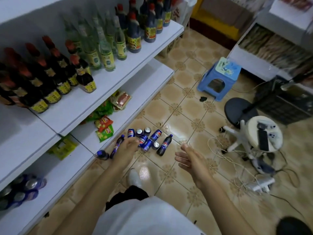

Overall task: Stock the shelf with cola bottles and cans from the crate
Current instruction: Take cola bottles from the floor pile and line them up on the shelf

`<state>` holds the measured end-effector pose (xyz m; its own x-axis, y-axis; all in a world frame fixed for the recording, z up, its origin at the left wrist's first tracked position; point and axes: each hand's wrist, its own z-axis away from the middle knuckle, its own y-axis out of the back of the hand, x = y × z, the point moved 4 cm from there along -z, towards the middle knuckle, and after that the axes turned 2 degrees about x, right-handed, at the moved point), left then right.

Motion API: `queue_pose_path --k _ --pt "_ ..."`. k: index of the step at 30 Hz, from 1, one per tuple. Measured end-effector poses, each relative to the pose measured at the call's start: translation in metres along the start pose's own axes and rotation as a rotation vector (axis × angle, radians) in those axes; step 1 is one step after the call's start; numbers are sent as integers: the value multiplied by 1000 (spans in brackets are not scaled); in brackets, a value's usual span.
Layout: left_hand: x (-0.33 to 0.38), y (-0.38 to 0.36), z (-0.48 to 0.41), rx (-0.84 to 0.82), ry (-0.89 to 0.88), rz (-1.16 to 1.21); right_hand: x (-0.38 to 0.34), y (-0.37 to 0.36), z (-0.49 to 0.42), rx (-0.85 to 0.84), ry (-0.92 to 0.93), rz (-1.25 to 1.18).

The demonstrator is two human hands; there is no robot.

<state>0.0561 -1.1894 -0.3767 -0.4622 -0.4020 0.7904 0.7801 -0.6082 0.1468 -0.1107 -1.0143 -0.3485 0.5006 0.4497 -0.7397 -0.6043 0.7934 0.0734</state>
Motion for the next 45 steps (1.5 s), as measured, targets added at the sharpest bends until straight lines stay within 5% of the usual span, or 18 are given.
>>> queue_pose_path --k 7,15,23,26,30,38,42,45 --pt "21 -60 -70 -233 59 -235 -24 22 -60 100 -105 -23" --pt "38 -116 -119 -118 135 -191 -32 53 -129 35 -288 17" --pt "41 -182 -168 105 255 -206 -99 111 -301 -308 -145 720" --pt "24 -206 -179 149 194 -308 -112 115 -384 -465 39 1177" --pt "-43 -233 -195 140 265 -425 -105 94 -466 -627 198 1602" --pt "-229 -319 -278 3 474 -316 38 69 -578 -550 160 1560" --pt "-325 -348 -348 169 488 -384 150 56 -622 -733 392 1970" --pt "-396 -356 -398 336 513 -332 222 33 -658 -809 615 2047"
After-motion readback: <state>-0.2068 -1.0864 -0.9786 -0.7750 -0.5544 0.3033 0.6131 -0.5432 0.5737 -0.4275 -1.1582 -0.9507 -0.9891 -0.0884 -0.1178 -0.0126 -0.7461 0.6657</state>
